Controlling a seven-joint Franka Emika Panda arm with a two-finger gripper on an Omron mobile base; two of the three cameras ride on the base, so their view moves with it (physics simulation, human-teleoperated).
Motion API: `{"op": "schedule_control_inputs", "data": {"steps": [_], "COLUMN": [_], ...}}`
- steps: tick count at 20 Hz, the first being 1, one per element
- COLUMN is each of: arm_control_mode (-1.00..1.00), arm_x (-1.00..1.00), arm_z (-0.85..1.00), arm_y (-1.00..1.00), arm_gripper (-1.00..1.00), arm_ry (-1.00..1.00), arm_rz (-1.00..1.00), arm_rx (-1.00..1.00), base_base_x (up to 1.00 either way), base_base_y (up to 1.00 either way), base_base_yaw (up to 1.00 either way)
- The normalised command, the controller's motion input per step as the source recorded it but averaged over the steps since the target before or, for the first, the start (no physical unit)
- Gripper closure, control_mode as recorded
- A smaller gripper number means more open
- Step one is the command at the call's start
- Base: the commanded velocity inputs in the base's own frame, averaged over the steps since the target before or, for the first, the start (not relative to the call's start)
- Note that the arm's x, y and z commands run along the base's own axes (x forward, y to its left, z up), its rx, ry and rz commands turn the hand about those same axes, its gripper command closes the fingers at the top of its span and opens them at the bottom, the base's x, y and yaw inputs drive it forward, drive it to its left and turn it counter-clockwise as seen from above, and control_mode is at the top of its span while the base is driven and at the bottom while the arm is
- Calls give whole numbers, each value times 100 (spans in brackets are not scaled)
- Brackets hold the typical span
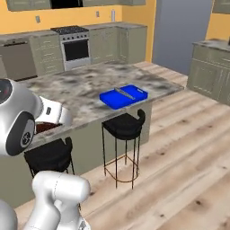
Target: Gather the carrot and squash from the fridge and place them on a tray on the dining counter. Then gather the steak and fish from the fridge and place them on the other tray.
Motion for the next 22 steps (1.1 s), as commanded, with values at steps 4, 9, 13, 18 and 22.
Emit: {"op": "schedule_control_inputs", "data": {"steps": [4,9,13,18,22], "arm_control_mode": [100,100,100,100,100], "arm_x": [0,0,0,0,0], "arm_z": [0,0,0,0,0], "arm_y": [0,0,0,0,0], "arm_gripper": [100,100,100,100,100], "arm_ry": [0,0,0,0,0], "arm_rz": [0,0,0,0,0], "arm_rx": [0,0,0,0,0], "base_base_x": [70,50,41,55,64], "base_base_y": [-16,0,7,0,0], "base_base_yaw": [44,46,46,48,50]}}
